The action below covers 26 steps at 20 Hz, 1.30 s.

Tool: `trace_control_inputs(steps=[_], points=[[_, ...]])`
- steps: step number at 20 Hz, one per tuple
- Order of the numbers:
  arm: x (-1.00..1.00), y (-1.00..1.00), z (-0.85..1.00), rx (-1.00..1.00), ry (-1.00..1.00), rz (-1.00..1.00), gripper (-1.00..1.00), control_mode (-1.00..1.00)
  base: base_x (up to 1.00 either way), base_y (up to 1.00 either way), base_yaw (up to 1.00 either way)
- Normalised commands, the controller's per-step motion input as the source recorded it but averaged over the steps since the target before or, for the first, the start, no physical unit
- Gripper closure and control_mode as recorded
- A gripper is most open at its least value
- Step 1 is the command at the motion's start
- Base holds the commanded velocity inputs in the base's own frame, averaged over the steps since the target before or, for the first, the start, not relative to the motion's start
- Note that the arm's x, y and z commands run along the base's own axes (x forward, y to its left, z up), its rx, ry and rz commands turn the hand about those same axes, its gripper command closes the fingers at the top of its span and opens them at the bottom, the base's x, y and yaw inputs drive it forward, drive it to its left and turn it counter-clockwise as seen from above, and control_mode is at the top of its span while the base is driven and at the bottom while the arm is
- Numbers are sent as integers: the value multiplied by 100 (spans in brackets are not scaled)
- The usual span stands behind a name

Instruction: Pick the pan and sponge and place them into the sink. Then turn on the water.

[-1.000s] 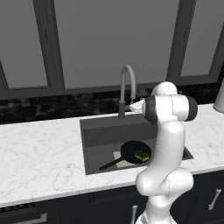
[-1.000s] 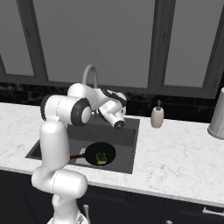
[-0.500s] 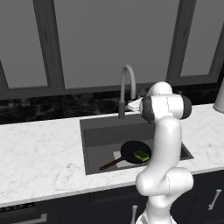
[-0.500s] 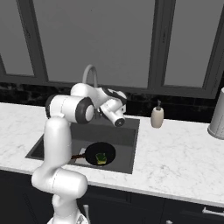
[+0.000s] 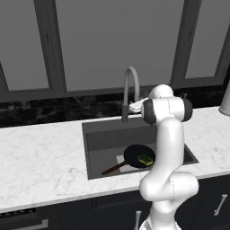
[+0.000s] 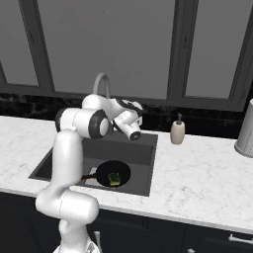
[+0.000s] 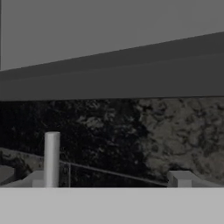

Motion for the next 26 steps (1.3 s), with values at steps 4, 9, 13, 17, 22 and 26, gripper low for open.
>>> trace_control_inputs(steps=[4,9,13,17,22,26], points=[[33,0,0,1,0,0,-100,-100,0,0,0],[25,0,0,1,0,0,100,-100,0,0,0],[23,-6,0,2,-1,-1,100,-100,0,0,0],[25,-33,0,4,-3,-8,100,-100,0,0,0],[30,-39,0,5,0,-13,100,-100,0,0,0],[33,-62,0,8,0,-11,100,-100,0,0,0]])
